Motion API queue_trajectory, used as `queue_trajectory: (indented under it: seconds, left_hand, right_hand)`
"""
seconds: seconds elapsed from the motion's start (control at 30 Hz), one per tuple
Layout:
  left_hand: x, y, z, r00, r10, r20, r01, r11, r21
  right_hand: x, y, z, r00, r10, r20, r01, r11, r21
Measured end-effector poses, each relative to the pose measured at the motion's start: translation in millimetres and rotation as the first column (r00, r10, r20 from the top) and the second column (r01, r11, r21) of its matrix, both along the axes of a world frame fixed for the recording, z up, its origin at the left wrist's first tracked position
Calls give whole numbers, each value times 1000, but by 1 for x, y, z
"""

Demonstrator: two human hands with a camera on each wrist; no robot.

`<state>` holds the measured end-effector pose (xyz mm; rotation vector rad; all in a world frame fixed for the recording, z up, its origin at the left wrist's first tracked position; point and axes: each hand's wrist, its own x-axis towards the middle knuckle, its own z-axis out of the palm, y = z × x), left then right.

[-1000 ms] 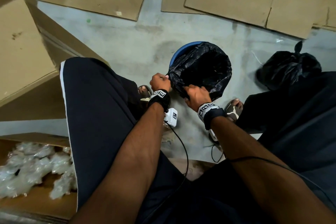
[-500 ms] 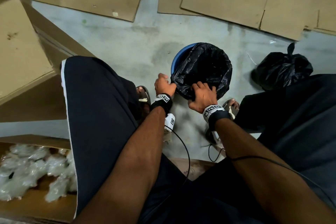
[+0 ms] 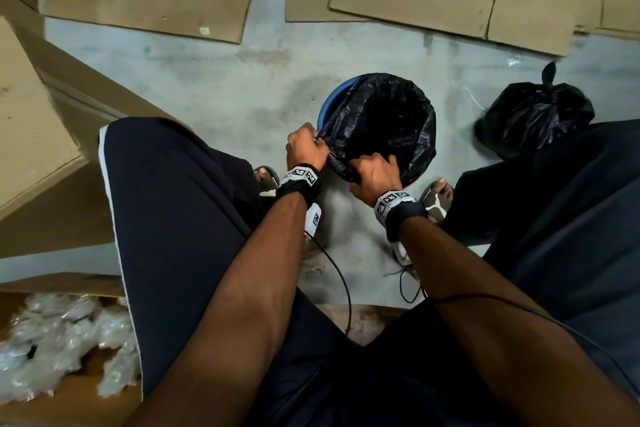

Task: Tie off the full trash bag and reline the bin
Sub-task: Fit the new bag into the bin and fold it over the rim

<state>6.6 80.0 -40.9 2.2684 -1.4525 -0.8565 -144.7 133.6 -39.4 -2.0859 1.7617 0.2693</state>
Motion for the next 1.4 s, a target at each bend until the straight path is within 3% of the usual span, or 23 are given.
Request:
queue_trajectory:
  seconds: [0.23,0.43,0.63,0.8,0.9,0.97,1.03,1.2,1.27,1.33,1.4]
  left_hand:
    - [-1,12,-13,980,151,-130,-145,988,57]
    - [-6,6,-19,868,284,-406,-245,958,146]
    - [-12,15,-23,778,370,-508,-258,925,279]
    - [-8,34,-31,783,365,-504,-269,929,255]
    - [-11,36,-39,903,248,-352,-220,968,116]
    - [-13,37,-40,919,262,-294,-250,965,81]
    - [-14,35,-41,904,318,-287,-310,948,75]
    - [-22,25,-32,777,540,-323,-471,840,270]
    - [-19,25,-30,763,565,-313,-473,819,325]
    - [-15,27,-34,838,490,-240,-426,862,275]
    - [-15,31,-35,942,292,-167,-246,936,252]
  right_hand:
    - [-15,-1,3,998,-47,-40,44,997,-59]
    - [-15,9,-2,991,-130,19,130,991,-14]
    - [-14,3,-6,987,-107,117,114,992,-53]
    - [-6,9,-9,999,48,-2,-48,994,-98]
    - [2,13,-12,999,24,-37,-27,997,-78]
    - [6,13,-13,999,-21,-38,19,998,-57]
    - [6,11,-15,999,-32,-34,30,998,-47]
    - [9,11,-16,1000,6,-15,-7,997,-71]
    - [6,11,-16,1000,5,16,-3,996,-88]
    - [1,10,-14,998,-1,65,6,997,-73]
    - [-6,9,-10,995,0,97,2,1000,-24]
